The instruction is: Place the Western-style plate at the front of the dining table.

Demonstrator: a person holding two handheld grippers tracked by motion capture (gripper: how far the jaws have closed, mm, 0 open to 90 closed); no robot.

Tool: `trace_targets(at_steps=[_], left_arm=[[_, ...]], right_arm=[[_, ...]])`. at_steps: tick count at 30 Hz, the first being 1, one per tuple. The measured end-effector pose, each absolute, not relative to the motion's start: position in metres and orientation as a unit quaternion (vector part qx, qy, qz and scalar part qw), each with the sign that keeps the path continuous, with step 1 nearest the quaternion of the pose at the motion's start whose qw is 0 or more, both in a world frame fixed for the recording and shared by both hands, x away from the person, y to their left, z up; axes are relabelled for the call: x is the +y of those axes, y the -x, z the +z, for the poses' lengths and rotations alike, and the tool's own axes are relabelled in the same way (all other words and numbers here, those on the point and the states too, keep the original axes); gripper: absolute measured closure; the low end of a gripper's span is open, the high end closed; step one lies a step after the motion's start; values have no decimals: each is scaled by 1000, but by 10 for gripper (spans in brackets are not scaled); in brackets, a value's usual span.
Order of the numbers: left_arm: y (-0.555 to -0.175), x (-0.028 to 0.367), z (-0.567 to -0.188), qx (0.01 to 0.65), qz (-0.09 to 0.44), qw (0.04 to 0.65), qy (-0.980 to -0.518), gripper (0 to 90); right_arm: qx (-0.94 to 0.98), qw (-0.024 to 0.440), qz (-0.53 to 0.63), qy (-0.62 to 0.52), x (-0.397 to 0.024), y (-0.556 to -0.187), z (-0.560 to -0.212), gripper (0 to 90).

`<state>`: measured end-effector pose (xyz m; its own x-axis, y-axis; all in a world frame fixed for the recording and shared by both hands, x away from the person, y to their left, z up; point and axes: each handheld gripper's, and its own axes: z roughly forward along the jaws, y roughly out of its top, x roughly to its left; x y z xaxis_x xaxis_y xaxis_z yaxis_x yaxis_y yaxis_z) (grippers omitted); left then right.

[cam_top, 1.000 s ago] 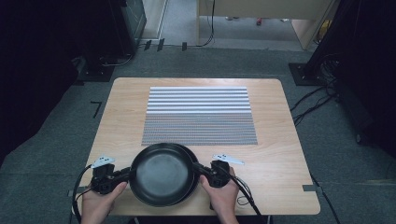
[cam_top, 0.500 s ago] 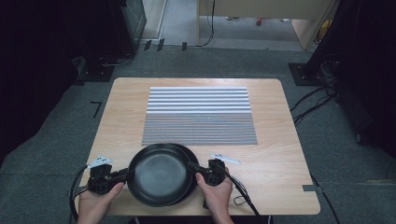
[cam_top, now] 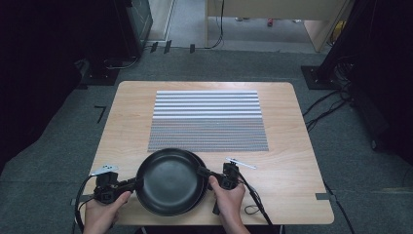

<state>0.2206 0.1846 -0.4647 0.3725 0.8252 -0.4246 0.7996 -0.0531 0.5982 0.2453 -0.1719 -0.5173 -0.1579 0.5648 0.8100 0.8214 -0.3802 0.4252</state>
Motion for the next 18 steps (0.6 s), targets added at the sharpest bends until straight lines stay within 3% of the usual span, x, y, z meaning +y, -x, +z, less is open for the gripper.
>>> trace_targets(at_steps=[9, 18], left_arm=[[-235, 172, -457, 563, 15, 402, -722, 734], [-274, 146, -440, 551, 26, 402, -731, 739]], right_arm=[[-534, 117, -536, 643, -186, -256, -508, 856], [-517, 118, -539, 655, -206, -276, -503, 859]])
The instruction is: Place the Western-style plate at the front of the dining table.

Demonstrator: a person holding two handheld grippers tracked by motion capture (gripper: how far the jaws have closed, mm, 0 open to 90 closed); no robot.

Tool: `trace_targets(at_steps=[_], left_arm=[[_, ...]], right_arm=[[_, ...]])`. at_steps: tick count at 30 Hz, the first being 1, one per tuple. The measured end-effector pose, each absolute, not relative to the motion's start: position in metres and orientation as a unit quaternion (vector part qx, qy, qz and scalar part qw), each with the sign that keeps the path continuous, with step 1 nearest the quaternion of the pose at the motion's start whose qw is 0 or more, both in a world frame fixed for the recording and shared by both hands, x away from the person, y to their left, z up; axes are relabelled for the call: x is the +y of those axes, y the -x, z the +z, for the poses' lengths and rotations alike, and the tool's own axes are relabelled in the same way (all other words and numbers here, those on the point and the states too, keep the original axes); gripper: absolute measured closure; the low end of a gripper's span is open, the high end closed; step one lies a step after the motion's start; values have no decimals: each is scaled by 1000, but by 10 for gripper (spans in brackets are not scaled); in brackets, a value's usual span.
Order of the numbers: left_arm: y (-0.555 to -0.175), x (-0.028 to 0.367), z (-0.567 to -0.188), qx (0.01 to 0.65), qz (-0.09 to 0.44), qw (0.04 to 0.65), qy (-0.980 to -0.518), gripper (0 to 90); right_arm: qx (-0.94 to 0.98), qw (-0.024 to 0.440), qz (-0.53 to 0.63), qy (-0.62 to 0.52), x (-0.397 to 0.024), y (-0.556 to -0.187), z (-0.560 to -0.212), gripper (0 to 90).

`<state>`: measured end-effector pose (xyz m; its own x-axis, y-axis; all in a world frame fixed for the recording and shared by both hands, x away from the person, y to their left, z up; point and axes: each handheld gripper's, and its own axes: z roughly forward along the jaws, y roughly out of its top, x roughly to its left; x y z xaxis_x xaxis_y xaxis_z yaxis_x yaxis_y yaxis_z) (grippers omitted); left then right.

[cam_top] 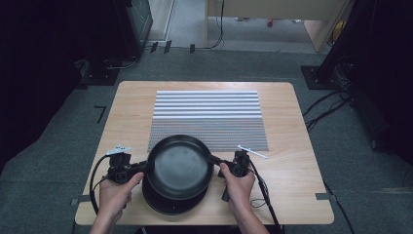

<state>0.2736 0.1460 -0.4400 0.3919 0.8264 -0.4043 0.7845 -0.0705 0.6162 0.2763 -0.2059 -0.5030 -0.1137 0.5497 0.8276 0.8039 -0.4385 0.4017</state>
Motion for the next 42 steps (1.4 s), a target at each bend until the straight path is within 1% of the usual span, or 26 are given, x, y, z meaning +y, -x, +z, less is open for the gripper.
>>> trace_targets(at_steps=[5, 6, 12, 22, 29, 34, 42], left_arm=[[-301, 132, -435, 546, 14, 407, -732, 746], [-306, 129, -435, 545, 10, 409, -732, 748], [-339, 116, -441, 546, -20, 418, -726, 758], [-383, 89, -443, 547, -26, 410, -730, 755], [-420, 73, -447, 548, -41, 399, -734, 755], [-440, 67, -452, 560, -60, 407, -719, 767], [-473, 61, -466, 584, -65, 385, -711, 767]], right_arm=[[-509, 109, -540, 661, -222, -293, -495, 859], [-511, 98, -539, 662, -228, -300, -491, 859], [-511, 88, -534, 668, -242, -319, -486, 859], [-502, 74, -523, 685, -266, -360, -486, 858], [-498, 58, -518, 694, -278, -382, -486, 858], [-497, 46, -513, 698, -284, -399, -487, 859], [-501, 31, -501, 705, -285, -428, -496, 857]])
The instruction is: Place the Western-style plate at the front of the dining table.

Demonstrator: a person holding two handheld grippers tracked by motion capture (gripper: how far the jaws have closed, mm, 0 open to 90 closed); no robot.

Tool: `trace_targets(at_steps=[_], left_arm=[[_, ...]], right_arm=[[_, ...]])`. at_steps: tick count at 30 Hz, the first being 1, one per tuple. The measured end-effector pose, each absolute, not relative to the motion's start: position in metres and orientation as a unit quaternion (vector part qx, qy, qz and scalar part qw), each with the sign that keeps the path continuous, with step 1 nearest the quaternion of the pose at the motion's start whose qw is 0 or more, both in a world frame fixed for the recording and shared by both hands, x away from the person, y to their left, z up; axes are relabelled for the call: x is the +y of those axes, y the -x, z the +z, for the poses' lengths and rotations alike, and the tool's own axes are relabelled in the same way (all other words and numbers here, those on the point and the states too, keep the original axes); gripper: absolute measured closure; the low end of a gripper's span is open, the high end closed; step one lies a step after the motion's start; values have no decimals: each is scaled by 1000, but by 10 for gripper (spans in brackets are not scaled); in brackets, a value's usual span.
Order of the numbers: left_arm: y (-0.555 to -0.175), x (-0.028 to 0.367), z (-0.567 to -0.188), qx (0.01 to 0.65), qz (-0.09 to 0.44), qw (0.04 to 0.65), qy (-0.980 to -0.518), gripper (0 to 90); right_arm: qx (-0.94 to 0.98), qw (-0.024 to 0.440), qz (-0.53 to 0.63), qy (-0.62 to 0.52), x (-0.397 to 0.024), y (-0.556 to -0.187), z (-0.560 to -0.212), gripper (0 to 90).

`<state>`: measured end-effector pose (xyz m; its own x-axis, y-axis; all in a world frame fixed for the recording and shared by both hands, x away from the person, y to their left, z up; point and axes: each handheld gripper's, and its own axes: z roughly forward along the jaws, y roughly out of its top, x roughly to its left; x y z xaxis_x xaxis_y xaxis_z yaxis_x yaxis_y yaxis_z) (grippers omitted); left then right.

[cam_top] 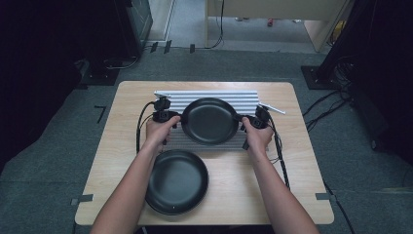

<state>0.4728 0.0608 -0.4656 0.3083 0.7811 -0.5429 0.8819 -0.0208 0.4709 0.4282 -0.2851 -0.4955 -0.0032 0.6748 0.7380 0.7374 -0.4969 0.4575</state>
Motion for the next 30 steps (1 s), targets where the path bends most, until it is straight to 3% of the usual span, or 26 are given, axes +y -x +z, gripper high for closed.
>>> trace_targets(at_steps=[10, 30], left_arm=[[-497, 66, -483, 620, -77, 373, -686, 782], [-506, 76, -499, 644, -74, 372, -665, 783]], right_arm=[[-508, 30, -488, 709, -275, -459, -510, 854], [-518, 33, -480, 707, -265, -476, -525, 851]])
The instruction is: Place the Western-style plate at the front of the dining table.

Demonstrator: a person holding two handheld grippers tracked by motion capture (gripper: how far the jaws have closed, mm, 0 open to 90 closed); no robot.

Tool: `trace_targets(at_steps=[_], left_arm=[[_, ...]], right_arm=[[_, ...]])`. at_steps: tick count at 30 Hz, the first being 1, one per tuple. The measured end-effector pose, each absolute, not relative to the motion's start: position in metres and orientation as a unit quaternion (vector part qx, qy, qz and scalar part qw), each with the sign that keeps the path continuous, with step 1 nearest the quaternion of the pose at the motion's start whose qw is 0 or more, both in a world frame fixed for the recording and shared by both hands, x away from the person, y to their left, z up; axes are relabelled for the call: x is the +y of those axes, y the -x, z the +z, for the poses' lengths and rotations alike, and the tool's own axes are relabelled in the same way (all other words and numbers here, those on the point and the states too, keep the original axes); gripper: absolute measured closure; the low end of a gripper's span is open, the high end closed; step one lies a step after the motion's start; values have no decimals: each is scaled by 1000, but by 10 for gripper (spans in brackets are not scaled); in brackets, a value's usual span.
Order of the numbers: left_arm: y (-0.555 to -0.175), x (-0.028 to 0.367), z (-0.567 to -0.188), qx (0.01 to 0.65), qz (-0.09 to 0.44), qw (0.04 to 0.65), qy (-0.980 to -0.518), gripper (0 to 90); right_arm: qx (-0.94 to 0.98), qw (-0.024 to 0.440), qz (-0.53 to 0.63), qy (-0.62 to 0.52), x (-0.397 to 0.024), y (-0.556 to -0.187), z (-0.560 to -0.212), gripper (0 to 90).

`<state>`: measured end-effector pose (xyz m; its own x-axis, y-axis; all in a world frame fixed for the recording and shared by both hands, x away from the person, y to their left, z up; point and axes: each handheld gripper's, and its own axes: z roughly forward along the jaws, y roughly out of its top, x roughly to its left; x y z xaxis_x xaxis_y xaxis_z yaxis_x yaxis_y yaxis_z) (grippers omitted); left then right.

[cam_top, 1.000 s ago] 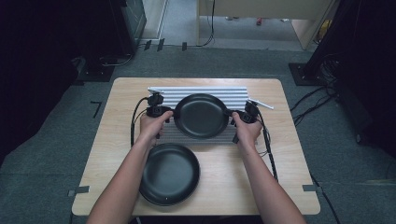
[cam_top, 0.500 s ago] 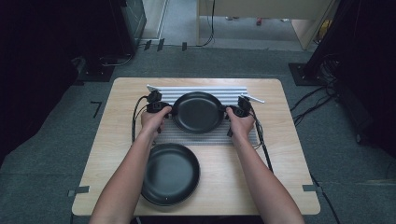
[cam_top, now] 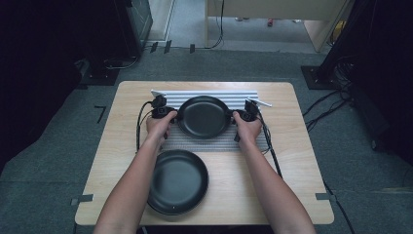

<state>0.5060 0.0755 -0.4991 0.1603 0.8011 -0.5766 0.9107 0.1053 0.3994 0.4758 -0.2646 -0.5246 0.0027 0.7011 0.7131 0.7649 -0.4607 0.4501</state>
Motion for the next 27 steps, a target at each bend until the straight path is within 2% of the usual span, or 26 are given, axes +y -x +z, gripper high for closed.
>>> trace_targets(at_steps=[15, 18, 20, 22, 27], left_arm=[[-495, 82, -500, 645, -71, 379, -660, 773], [-494, 81, -499, 640, -82, 391, -656, 673], [-493, 79, -498, 634, -77, 394, -661, 611], [-491, 79, -495, 626, -72, 392, -670, 554], [-479, 77, -482, 609, -41, 386, -692, 346]], right_arm=[[-521, 42, -480, 705, -260, -468, -525, 852], [-511, 56, -484, 709, -261, -468, -526, 825], [-501, 93, -486, 710, -262, -470, -528, 728], [-500, 116, -488, 706, -263, -471, -531, 696], [-521, 83, -495, 690, -270, -466, -530, 623]])
